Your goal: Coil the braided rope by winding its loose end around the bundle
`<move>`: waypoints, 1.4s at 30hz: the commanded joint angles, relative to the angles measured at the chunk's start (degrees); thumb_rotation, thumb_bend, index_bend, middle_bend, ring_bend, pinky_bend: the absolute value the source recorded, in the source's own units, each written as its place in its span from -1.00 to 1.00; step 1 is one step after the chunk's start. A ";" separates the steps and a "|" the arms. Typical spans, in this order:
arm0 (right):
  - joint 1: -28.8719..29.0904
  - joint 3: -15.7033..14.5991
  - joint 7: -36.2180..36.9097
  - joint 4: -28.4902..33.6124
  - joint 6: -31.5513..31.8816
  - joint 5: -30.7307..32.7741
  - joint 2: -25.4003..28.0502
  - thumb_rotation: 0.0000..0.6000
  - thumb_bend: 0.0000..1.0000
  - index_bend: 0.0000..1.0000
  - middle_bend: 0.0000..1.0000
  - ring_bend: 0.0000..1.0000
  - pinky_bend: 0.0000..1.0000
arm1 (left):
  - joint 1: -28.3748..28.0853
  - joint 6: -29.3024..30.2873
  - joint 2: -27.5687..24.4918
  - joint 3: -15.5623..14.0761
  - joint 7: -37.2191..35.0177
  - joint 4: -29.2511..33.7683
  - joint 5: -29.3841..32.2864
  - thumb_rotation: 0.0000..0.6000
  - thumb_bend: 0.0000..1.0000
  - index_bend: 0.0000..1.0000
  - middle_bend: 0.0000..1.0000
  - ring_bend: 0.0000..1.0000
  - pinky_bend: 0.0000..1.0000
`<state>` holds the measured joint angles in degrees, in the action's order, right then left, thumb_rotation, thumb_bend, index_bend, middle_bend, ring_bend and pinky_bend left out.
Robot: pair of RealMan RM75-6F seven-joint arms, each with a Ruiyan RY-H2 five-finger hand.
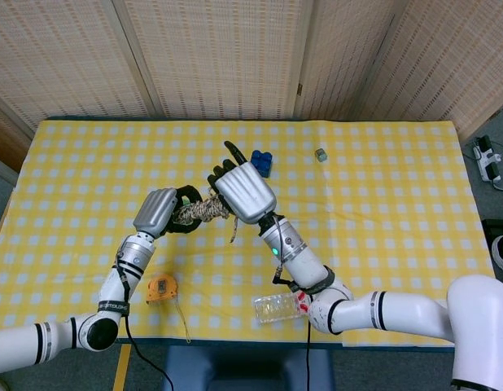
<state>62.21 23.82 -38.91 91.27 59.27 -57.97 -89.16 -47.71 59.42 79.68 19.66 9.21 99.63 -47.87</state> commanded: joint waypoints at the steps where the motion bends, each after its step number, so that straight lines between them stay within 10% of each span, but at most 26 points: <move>1: -0.34 -0.09 1.71 -0.44 0.51 0.28 0.28 1.00 -0.01 0.25 -0.04 -0.25 -0.82 | 0.57 -1.50 -0.86 0.28 -2.43 0.40 -1.31 1.00 0.25 0.40 0.49 0.39 0.16; 19: 0.75 1.15 6.73 -1.90 -0.95 5.20 2.22 1.00 -0.01 0.25 -0.04 -0.25 -0.82 | 1.41 -3.96 -1.93 -0.59 -9.02 0.78 -9.23 1.00 0.25 0.41 0.49 0.39 0.14; 42: -1.58 -4.54 15.50 -3.75 -2.99 -2.85 4.96 1.00 -0.01 0.03 -0.08 -0.32 -0.83 | 3.10 -5.31 -4.51 1.60 -21.17 1.32 -13.55 1.00 0.25 0.42 0.49 0.39 0.15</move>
<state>60.95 19.74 -23.38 87.30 56.02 -60.34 -84.40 -44.68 54.09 75.31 21.09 -11.67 100.89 -61.46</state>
